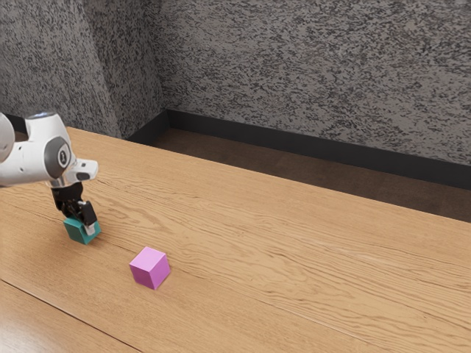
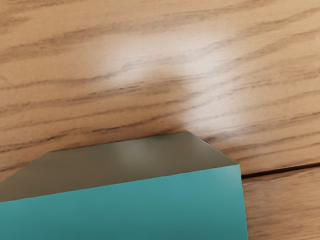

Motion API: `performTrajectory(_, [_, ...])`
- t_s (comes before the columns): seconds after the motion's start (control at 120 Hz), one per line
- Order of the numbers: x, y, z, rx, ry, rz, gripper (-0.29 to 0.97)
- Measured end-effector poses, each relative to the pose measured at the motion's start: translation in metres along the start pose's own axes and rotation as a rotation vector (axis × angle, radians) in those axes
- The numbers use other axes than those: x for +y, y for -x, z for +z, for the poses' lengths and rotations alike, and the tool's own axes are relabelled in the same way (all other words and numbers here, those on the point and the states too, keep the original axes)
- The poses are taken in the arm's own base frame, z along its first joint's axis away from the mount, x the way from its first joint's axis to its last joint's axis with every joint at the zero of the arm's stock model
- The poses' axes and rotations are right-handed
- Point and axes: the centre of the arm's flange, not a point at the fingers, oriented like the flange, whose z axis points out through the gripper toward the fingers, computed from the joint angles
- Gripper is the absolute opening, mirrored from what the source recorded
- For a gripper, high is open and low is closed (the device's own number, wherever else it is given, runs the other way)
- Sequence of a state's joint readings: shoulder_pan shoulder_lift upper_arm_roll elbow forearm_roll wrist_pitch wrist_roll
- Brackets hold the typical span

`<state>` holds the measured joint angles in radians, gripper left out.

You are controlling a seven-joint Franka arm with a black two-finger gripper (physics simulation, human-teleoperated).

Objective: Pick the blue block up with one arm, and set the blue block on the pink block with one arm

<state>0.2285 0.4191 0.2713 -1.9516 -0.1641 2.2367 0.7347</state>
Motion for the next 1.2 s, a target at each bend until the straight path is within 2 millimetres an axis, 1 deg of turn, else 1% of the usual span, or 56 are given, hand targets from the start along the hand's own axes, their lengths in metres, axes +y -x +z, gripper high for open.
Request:
performTrajectory(0.142, [0.0, -0.001, 0.002, -0.001, -0.003, -0.009, 0.68])
performTrajectory(0.533, [-0.002, -0.004, -0.001, 0.015, -0.017, -0.024, 0.67])
performTrajectory(0.708, [-0.003, -0.005, 0.001, 0.014, -0.019, -0.028, 0.52])
performTrajectory(0.975, [-0.003, -0.006, 0.001, 0.015, -0.021, -0.034, 0.41])
performTrajectory(1.1, [-0.002, -0.007, -0.005, 0.022, -0.024, -0.035, 0.39])
performTrajectory(1.2, [-0.001, -0.006, -0.022, 0.046, -0.032, -0.034, 0.39])
